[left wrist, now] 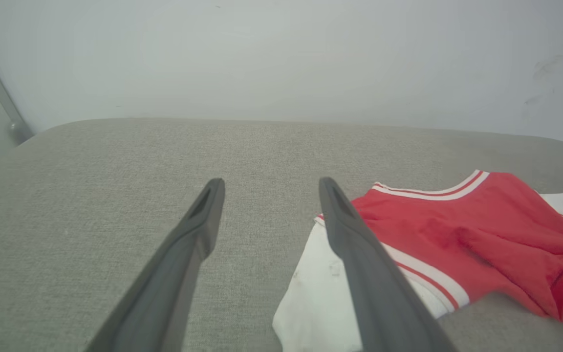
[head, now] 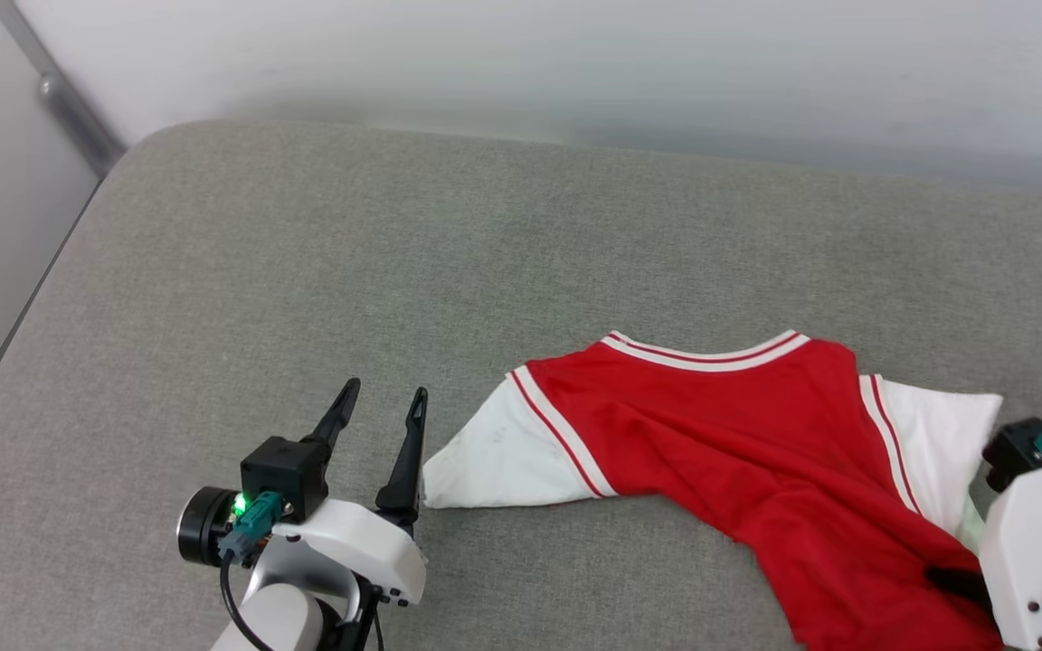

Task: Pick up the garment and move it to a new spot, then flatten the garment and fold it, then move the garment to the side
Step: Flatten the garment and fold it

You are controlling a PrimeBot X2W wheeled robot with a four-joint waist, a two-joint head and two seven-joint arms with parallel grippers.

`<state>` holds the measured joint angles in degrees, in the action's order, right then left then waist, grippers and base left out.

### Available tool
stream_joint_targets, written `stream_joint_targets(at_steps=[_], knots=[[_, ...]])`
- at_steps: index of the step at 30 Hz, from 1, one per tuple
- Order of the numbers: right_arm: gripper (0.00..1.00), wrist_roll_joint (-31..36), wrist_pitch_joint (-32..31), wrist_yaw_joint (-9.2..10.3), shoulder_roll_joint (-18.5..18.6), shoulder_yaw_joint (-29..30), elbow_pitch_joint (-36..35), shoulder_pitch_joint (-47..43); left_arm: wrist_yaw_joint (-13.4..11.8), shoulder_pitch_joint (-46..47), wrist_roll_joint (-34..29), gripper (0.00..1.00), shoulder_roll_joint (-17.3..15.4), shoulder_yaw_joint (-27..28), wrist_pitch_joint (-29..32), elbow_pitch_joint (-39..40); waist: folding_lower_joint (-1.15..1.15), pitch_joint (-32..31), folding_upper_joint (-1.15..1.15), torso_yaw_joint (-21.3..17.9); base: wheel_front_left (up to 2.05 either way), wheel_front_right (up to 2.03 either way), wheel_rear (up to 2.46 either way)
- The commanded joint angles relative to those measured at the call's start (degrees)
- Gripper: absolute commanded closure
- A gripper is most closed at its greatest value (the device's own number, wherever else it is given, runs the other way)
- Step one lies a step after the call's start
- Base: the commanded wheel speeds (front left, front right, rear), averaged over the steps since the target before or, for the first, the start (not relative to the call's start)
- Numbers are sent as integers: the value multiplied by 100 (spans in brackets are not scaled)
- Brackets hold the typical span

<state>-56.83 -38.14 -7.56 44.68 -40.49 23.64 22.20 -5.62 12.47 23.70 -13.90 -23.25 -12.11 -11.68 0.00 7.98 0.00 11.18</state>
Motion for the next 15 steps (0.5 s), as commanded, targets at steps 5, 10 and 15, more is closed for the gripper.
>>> stream_joint_targets(at_steps=[5, 10, 15], knots=[[100, 334, 92, 15, -232, 609, 127, -1213, -8, -105, 41, 0, -61, -13, 10, 27, 0, -86, 0, -100, 0, 0, 0], [100, 663, 176, 15, -553, 1238, 81, -1890, -2, -144, 76, 0, -78, -28, 19, 63, 0, -142, 0, -111, 0, 0, 0], [100, 1171, 263, 13, -1014, 2019, -273, -2418, -32, -192, 114, 0, -113, -26, 67, 147, 0, -188, 0, -163, 0, 0, 0]])
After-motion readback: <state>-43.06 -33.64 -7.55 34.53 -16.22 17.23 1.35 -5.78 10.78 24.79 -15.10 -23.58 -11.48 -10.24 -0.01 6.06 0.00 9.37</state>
